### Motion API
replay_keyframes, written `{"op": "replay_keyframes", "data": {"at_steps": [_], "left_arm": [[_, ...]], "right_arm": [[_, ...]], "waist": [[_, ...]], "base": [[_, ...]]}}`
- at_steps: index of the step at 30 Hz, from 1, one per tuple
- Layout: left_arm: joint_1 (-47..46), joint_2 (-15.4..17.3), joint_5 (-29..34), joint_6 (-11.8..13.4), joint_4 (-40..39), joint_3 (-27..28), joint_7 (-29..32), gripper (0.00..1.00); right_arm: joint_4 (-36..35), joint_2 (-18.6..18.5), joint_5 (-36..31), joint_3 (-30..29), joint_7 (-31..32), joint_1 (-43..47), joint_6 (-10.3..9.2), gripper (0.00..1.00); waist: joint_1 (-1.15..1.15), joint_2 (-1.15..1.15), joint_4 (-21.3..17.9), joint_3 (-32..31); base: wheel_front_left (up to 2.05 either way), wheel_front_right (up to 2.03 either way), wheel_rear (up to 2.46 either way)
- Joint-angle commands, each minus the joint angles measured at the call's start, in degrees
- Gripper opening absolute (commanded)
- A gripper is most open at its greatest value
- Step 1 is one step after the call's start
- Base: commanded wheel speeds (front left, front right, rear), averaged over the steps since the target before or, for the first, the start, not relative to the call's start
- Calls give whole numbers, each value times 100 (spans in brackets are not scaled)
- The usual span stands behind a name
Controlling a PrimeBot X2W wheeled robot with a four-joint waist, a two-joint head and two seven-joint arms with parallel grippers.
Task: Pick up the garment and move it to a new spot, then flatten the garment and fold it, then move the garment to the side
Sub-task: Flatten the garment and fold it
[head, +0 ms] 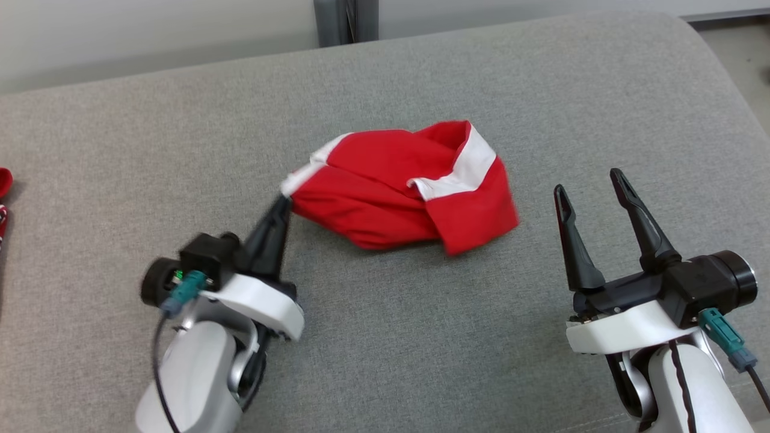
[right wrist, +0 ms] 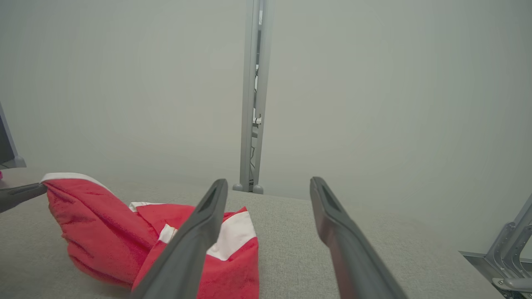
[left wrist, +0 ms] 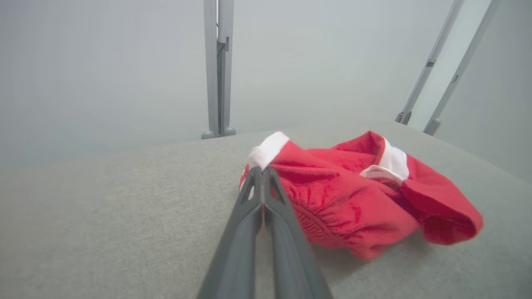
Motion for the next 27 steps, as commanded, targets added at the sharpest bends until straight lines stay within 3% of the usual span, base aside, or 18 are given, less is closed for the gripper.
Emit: {"op": "replay_keyframes", "data": {"at_steps": [1,4,13,15,19,27], "left_arm": [[-101,29,40,130,-245,263,-2,0],[-186,20,181,295,-643,574,-3,0],[-672,-116,783,437,-1920,819,-1,0],[-819,-168,942,431,-2194,696,-1,0],[-968,-212,978,388,-2002,449,-1,0],[-1426,-232,458,259,-1662,-478,-1,0]], "right_arm": [[36,-31,26,22,-30,11,1,100],[82,-30,53,69,-30,34,1,100],[110,-30,110,140,-30,45,1,100],[121,-30,147,164,-30,45,1,100],[129,-32,205,246,-30,14,1,100],[93,-30,295,237,-30,-42,1,100]], "waist": [[0,0,-16,-121],[0,0,-46,-225],[0,0,-149,-354],[0,0,-188,-387],[0,0,-287,-433],[0,0,-491,-320]], "base": [[0,0,0],[0,0,0],[0,0,0],[0,0,0],[0,0,0],[0,0,0]]}}
